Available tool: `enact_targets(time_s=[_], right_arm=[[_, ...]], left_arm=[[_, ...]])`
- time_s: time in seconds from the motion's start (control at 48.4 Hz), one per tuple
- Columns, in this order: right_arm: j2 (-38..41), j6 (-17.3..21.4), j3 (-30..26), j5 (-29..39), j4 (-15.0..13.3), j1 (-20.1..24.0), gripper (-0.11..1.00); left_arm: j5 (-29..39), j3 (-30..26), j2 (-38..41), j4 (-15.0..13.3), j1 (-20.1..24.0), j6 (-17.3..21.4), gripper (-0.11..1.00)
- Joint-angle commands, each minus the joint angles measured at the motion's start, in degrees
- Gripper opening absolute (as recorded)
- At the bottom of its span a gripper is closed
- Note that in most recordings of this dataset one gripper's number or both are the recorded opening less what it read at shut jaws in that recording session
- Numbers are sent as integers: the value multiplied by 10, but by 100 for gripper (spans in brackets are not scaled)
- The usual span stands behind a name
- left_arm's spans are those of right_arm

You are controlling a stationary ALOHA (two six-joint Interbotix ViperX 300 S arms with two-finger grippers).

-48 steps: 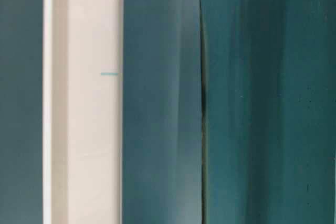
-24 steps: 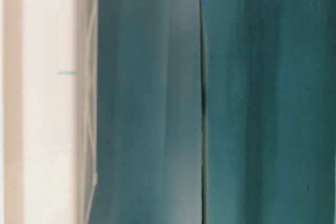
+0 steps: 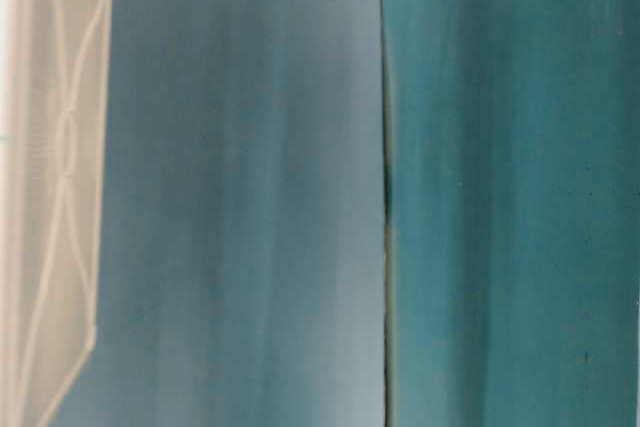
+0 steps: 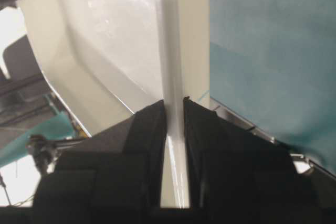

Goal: Lift the white case with both hands.
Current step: 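Lift the tray upward with both grippers holding the rims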

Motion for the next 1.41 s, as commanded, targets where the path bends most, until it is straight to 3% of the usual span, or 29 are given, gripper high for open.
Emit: enact_targets(time_s=[0.0,0.31,0.703,1.386], right_arm=[[17,-1,-29,-1,-4,-6,11],[17,1,-72,40,-7,-13,11],[17,3,-123,117,-7,-29,11],[37,1,-146,118,-7,-30,11]], left_arm=[[-2,-34,9,1,-3,0,8],[4,-55,11,1,-3,-2,8],[57,-96,6,1,-3,-20,8],[63,-122,16,2,-3,-19,8]])
